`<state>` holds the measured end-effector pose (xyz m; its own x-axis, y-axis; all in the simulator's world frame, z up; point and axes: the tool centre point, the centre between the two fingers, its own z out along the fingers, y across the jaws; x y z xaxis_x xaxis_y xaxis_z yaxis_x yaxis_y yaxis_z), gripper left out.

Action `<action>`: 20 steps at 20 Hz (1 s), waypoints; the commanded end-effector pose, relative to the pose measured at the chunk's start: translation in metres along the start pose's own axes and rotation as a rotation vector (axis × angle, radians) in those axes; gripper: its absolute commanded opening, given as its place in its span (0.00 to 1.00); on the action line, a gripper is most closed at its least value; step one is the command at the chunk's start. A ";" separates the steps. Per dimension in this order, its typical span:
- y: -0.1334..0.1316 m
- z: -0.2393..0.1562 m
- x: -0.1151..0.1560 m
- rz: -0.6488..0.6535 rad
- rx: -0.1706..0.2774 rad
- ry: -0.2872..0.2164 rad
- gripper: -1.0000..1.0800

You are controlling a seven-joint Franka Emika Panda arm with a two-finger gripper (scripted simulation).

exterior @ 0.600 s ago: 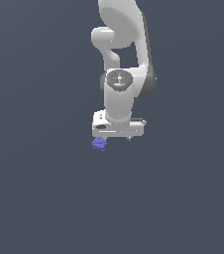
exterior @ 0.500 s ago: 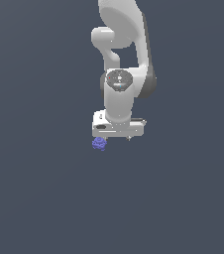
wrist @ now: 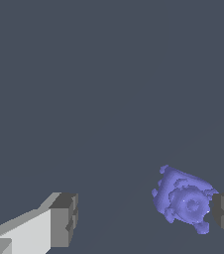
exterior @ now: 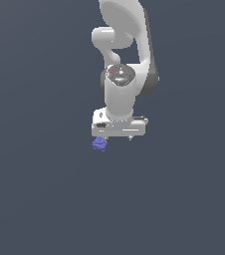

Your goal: Pick up the object and move it to a goal position.

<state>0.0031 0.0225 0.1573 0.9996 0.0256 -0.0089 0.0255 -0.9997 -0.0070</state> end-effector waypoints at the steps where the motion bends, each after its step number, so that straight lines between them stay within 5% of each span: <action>1: 0.002 0.002 -0.001 0.007 0.000 -0.001 0.96; 20: 0.080 0.064 -0.053 0.337 -0.004 0.009 0.96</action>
<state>-0.0447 -0.0542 0.0964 0.9576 -0.2879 -0.0027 -0.2879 -0.9576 -0.0014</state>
